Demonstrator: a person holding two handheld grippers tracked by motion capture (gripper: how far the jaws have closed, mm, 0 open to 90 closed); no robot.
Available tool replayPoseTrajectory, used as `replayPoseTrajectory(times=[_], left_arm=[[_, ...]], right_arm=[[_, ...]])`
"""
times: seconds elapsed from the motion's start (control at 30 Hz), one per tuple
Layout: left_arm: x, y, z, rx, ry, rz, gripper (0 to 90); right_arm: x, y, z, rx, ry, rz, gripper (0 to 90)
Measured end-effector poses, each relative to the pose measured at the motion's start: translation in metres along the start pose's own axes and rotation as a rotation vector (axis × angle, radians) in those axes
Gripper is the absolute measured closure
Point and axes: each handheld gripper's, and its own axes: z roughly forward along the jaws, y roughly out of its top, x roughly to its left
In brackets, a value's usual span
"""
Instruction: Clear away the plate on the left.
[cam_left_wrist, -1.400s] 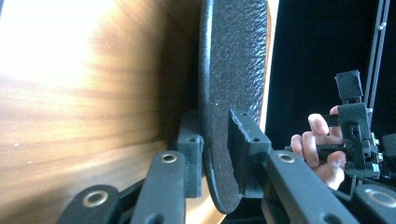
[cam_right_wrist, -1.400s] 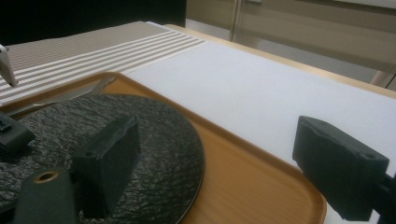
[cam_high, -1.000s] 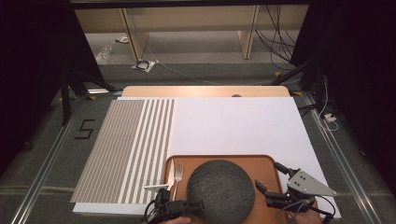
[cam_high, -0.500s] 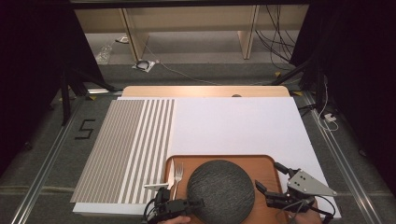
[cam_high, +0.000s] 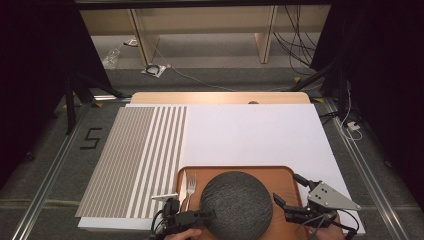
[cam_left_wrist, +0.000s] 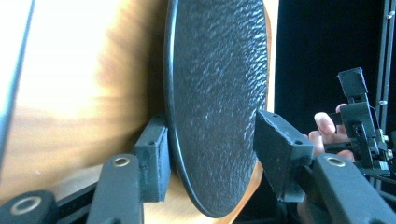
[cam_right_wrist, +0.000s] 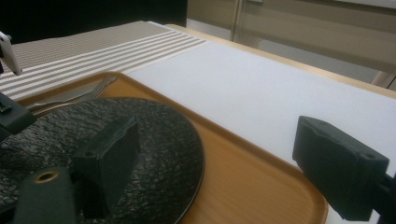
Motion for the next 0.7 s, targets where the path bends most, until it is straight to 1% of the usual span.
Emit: replayPoseTrajectory(times=[0.13,0.2,0.4,0.47,0.63,0.7], left_arm=[[-0.002,0.003,-0.002,-0.02,0.02,0.037,46.7],[-0.002,0.005,-0.004,-0.031,0.024,0.041,46.0],[-0.004,0.011,-0.009,-0.061,0.044,0.088,44.6],[-0.004,0.012,-0.011,-0.067,0.038,0.085,43.8],[-0.005,0.015,-0.014,-0.076,0.047,0.111,41.4],[-0.006,0.016,-0.015,-0.081,0.048,0.115,39.6]], right_arm=[[0.0,0.0,0.0,-0.003,-0.001,-0.003,16.1],[0.0,0.0,0.0,-0.005,0.0,0.001,16.1],[0.0,0.0,0.0,-0.001,0.002,0.0,16.0],[0.001,0.0,0.0,-0.003,0.001,0.0,16.1],[0.0,0.0,0.0,-0.004,0.002,0.001,16.1],[0.0,0.0,0.0,-0.001,0.002,0.001,16.1]])
